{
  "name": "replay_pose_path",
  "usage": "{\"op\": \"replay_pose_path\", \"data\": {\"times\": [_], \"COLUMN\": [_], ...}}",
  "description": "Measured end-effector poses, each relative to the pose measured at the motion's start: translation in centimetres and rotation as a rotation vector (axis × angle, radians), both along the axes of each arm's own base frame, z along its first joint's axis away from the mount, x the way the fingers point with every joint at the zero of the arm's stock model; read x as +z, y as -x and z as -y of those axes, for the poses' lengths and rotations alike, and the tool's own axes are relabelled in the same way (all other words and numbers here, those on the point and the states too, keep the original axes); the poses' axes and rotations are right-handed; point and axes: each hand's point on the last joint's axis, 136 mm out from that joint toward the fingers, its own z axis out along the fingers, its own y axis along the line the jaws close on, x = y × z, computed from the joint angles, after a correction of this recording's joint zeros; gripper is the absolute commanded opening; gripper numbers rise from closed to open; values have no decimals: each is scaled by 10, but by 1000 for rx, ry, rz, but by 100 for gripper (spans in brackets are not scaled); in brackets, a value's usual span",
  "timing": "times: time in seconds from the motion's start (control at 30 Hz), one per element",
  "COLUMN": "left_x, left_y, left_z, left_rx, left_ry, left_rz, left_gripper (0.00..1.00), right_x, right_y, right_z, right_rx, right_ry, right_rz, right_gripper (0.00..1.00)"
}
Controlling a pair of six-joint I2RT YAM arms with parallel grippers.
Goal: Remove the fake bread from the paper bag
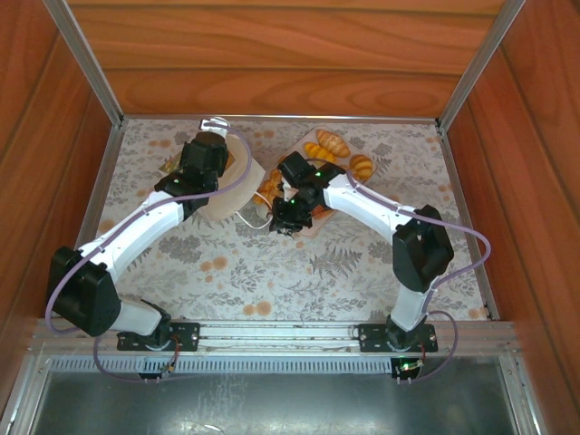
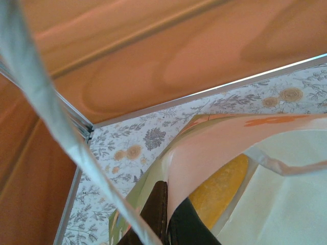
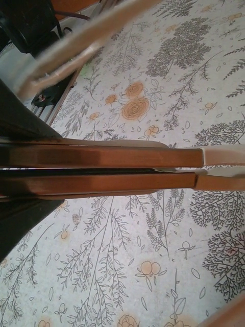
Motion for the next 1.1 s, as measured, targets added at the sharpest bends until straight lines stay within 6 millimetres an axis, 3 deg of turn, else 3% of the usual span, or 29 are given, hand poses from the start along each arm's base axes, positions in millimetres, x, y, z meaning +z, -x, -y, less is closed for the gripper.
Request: {"op": "replay_pose_path", "data": {"times": [0.57,0.9,1.1], "left_x": [-1,-2,-3], "left_y": [1,1,1], "left_z": [2,4,6], "left_rx": [-12,-20,-32], "left_ry": [15,19,24], "left_rz": [-3,-5,-9], "left_gripper": [0,0,0], "right_x": [-4,10,41], "right_y": [-55,-59,-49], "right_z": [-7,-9,18], "right_rx": [-71,-69,-107], "right_ry": [-35,-68,-78], "right_rz": [47,74,149], "right_gripper": [23,23,23]}}
